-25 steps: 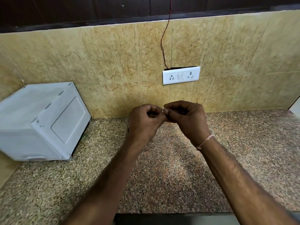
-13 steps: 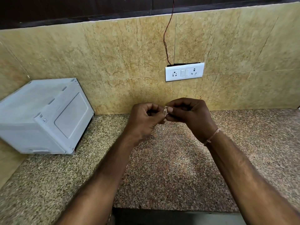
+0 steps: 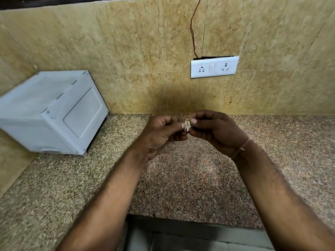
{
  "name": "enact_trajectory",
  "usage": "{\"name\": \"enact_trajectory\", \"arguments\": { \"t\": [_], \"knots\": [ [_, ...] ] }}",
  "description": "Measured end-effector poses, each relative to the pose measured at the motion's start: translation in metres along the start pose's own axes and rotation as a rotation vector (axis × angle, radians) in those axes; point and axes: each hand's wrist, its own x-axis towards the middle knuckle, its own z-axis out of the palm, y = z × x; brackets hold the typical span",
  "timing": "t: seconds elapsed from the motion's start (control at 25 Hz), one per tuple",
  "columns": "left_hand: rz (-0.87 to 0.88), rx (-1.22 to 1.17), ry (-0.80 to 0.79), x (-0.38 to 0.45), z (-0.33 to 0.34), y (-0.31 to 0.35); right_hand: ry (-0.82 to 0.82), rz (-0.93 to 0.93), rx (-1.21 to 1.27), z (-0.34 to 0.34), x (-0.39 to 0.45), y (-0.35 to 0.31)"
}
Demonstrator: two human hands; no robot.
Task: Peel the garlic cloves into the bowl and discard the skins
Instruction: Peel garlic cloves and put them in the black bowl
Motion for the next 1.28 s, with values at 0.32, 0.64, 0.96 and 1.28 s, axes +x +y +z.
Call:
{"name": "enact_trajectory", "arguments": {
  "t": [0.32,0.64,0.96,1.28],
  "knots": [
    [-0.03,0.22,0.177,-0.017,-0.023,-0.04,-0.144,0.239,0.006,-0.011,0.023,0.039],
    [-0.212,0.084,0.466,-0.045,-0.107,-0.116,-0.01,0.48,-0.2,0.037,0.072,0.162],
    [-0.454,-0.06,0.641,-0.048,-0.175,-0.202,0.035,0.459,-0.681,0.068,0.119,0.263],
    [-0.497,-0.085,0.64,-0.05,-0.192,-0.227,0.016,0.412,-0.965,0.073,0.14,0.299]
  ]
}}
